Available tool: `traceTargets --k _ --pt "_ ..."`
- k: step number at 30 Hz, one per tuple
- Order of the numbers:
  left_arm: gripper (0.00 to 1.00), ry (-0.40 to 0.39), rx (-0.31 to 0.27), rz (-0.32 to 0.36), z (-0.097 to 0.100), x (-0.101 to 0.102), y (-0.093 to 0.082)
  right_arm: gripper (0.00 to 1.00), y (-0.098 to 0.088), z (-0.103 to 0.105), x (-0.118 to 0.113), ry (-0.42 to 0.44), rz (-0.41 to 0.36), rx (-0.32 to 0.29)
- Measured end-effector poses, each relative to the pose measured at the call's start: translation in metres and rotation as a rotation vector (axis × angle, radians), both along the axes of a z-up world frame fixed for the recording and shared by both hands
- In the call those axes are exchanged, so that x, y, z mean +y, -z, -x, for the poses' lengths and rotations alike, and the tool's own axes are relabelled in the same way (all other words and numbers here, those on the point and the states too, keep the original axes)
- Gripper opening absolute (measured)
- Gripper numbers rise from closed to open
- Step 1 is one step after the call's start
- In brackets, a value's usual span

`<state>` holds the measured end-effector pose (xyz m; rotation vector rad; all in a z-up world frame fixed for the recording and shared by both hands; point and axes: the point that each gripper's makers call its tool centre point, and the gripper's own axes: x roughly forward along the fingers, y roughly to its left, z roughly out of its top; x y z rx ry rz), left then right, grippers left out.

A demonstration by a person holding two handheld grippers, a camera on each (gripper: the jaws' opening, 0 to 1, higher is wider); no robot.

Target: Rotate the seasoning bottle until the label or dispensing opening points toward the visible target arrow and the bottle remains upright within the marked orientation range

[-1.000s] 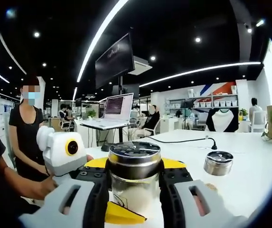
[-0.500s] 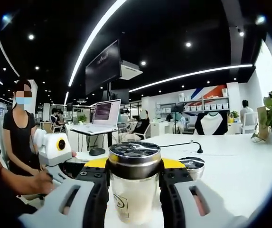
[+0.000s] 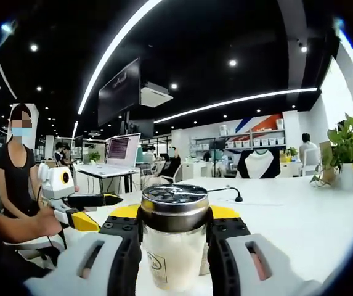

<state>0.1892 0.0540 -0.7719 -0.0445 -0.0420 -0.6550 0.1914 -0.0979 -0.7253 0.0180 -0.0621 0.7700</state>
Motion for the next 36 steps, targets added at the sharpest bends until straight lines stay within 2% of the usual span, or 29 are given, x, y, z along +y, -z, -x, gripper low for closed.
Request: traceTargets --k 4,11,15,19,28,36 --pt "1.00 0.013 0.005 0.017 0.001 0.000 -0.002 0.38 0.000 -0.003 -0.014 0.021 0.005 -0.011" --pt "1.00 0.003 0.033 -0.016 0.000 -0.004 0.007 0.38 0.008 -0.013 -0.034 0.053 0.035 -0.018" --pt "1.00 -0.001 0.010 -0.002 0.001 -0.004 0.002 0.38 0.011 -0.021 -0.041 0.052 0.033 -0.012" --pt "1.00 0.001 0.019 -0.015 0.000 -0.004 0.005 0.38 0.018 -0.030 -0.044 0.027 0.061 -0.001" --pt "1.00 -0.007 0.037 -0.058 -0.003 0.003 0.013 0.38 0.030 -0.050 -0.051 -0.021 0.068 0.012" --pt "1.00 -0.013 0.044 -0.060 -0.004 0.008 0.014 0.38 0.039 -0.066 -0.061 -0.062 0.074 0.034"
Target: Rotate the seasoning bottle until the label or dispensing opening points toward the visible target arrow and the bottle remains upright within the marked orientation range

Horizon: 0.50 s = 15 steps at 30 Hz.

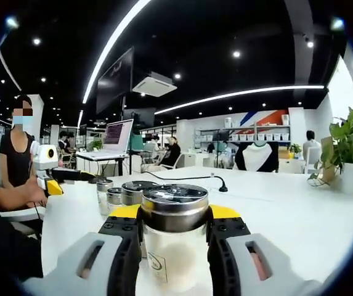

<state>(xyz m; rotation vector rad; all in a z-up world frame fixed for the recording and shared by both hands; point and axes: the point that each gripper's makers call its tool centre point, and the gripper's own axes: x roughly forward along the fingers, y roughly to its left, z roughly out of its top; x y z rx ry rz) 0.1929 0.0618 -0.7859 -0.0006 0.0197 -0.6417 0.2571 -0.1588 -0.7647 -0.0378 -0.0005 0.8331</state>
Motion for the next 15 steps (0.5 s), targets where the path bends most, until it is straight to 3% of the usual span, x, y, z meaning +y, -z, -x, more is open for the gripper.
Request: traceTargets --k 15 --pt "1.00 -0.003 0.007 -0.020 0.001 0.000 0.002 0.38 0.014 -0.011 -0.006 -0.042 0.000 0.018"
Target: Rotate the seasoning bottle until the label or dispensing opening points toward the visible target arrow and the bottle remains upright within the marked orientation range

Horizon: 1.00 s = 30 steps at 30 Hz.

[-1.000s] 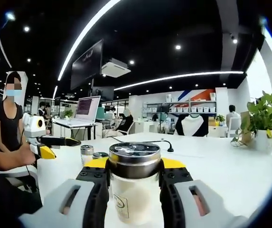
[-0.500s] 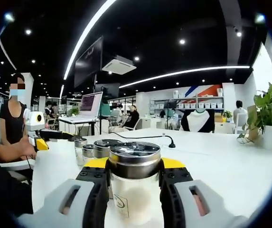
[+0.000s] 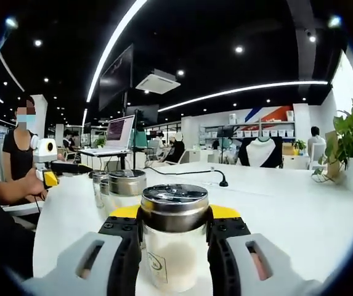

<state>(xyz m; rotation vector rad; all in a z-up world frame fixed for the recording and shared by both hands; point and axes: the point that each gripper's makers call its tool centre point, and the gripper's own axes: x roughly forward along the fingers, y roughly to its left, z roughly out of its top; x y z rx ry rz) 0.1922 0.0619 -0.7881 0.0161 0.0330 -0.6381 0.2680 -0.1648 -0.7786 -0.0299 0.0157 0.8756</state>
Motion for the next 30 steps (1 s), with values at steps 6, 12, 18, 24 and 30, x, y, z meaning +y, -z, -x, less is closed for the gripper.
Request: traceTargets --k 6,12,18,24,30 --pt "1.00 0.000 0.000 -0.004 0.000 0.000 0.000 0.39 -0.004 -0.002 -0.007 0.030 -0.010 -0.005" --pt "1.00 -0.003 -0.002 -0.007 0.000 0.001 0.000 0.39 -0.005 0.002 -0.008 -0.012 -0.038 -0.001" --pt "1.00 -0.005 0.001 -0.013 -0.001 0.002 0.001 0.39 -0.004 0.002 -0.007 -0.024 -0.041 -0.004" --pt "1.00 -0.002 0.011 -0.012 -0.002 0.001 0.005 0.40 -0.002 0.001 -0.006 -0.015 -0.047 0.006" --pt "1.00 -0.002 0.022 -0.007 -0.003 0.001 0.007 0.50 0.000 0.003 -0.014 0.030 -0.047 0.018"
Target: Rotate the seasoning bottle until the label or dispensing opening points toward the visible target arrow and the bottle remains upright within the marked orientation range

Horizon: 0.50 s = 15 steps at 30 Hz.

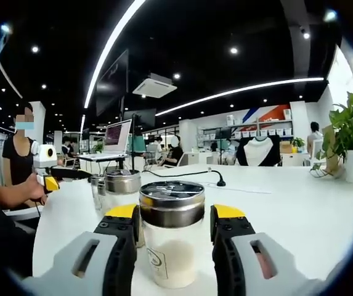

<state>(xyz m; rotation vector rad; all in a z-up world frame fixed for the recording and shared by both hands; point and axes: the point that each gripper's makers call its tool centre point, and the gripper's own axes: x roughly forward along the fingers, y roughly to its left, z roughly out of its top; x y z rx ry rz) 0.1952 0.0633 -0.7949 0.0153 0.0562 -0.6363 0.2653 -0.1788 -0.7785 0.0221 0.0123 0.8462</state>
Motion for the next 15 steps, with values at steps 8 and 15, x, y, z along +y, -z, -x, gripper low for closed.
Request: traceTargets --k 8,15 --pt "1.00 -0.007 0.014 0.007 0.004 0.000 0.003 0.61 0.001 0.018 -0.008 0.089 -0.005 0.002" --pt "1.00 -0.014 0.012 0.012 0.006 0.002 0.000 0.72 0.009 0.030 -0.012 0.156 0.029 0.012"
